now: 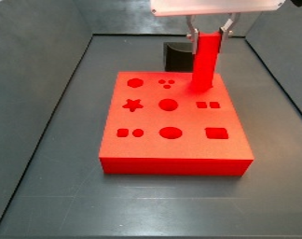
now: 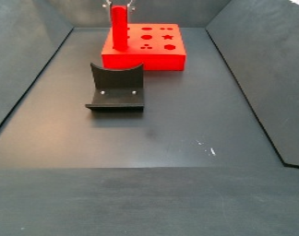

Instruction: Insert the arch object.

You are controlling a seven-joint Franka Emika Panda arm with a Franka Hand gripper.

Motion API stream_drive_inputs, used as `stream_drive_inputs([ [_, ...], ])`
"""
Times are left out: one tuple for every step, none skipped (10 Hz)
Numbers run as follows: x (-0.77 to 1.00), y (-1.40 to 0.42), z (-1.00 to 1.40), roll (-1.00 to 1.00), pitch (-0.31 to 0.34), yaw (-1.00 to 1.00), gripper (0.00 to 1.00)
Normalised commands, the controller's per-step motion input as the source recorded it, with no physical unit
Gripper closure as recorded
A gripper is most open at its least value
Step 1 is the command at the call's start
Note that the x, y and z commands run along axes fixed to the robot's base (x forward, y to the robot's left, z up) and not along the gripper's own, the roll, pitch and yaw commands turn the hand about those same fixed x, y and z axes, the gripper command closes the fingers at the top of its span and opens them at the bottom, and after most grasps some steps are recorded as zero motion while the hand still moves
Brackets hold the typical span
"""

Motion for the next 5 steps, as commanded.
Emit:
stream_drive_inputs([
  [0.12,0.0,-0.14,0.2,0.084,0.0,1.0],
  [0.09,-0.1,-0.47,0.34,0.151,-0.12,1.0],
  [0.15,-0.1,-0.51,0.34,0.141,-0.14,1.0],
  [0.26,-0.14,-0.58,0.31,0.14,-0.17,1.0],
  [0.31,-0.16,-0.62,0.27,0.159,-0.21,1.0],
])
